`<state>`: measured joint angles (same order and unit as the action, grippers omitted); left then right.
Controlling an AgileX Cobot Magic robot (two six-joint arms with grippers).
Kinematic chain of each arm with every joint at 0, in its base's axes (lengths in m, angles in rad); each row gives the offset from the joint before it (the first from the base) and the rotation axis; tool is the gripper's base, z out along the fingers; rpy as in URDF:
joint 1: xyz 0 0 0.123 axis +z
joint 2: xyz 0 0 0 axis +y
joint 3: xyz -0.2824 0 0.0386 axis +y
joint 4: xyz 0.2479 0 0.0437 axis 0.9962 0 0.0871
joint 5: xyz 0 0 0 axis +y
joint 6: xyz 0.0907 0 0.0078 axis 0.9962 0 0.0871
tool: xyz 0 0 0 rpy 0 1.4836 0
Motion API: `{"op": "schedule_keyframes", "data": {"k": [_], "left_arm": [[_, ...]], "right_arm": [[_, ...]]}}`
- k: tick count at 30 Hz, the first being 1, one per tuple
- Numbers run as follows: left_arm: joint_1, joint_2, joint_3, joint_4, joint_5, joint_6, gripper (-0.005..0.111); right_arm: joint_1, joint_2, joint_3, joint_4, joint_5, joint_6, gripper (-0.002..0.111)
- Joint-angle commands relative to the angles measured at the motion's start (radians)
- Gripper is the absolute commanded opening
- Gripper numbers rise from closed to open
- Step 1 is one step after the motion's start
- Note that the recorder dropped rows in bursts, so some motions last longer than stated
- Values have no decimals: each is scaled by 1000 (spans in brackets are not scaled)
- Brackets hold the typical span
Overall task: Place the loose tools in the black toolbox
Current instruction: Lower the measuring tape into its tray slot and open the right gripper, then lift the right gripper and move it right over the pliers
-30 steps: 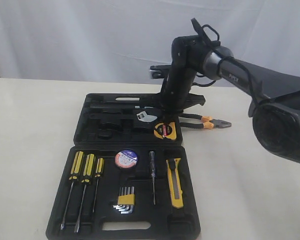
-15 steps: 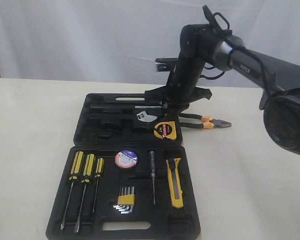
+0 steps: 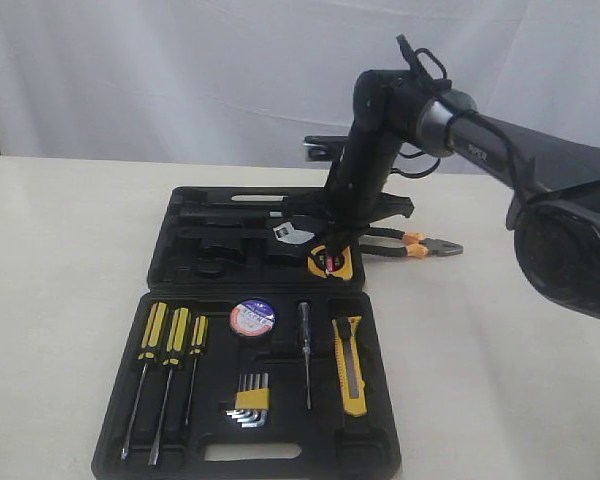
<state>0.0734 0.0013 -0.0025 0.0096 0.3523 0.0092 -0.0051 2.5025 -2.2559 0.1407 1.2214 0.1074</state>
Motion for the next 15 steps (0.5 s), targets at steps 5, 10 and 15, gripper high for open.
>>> {"op": "schedule_keyframes", "data": {"k": [5, 10, 15], "left_arm": [[-5, -1, 3, -10, -10, -2, 0], [-5, -1, 3, -10, -10, -2, 0], [-5, -1, 3, -10, -10, -2, 0]], "right_arm": [[-5, -151, 1, -17, 0, -75, -1], [-47, -243, 1, -23, 0, -125, -1], [-155, -323, 78, -23, 0, -308, -1]]}}
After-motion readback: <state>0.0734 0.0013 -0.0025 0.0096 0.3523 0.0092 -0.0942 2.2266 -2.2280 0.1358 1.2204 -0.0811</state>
